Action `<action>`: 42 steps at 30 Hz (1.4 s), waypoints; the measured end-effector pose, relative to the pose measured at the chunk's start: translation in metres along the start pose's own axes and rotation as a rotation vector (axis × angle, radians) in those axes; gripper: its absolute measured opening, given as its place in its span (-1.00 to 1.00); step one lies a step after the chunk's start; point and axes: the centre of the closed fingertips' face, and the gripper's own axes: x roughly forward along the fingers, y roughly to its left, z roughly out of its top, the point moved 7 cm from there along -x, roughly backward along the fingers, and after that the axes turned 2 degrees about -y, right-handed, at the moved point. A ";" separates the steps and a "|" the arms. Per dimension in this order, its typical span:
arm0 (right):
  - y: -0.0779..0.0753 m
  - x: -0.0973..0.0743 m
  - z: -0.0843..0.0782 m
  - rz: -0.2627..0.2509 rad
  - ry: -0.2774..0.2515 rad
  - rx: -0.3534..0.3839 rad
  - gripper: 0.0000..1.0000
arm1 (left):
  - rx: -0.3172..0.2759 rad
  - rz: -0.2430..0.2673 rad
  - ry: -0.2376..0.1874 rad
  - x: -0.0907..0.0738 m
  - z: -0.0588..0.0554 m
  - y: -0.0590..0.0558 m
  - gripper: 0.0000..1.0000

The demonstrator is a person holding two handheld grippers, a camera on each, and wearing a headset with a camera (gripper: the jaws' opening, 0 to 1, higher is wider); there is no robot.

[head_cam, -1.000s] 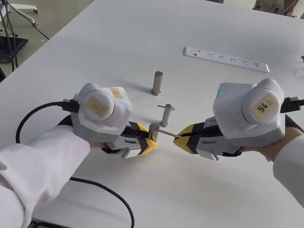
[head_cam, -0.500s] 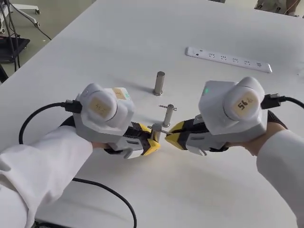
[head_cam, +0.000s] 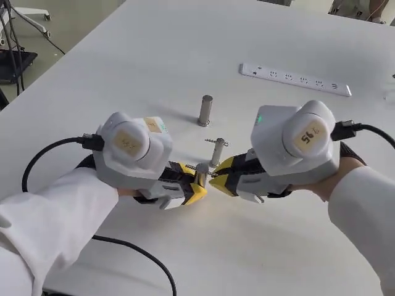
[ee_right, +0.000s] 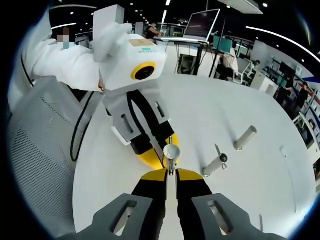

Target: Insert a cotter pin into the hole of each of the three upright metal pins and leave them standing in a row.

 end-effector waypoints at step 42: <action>-0.002 0.002 0.009 0.043 0.030 -0.048 -0.63 | 0.050 -0.024 0.008 -0.004 0.003 -0.001 -0.59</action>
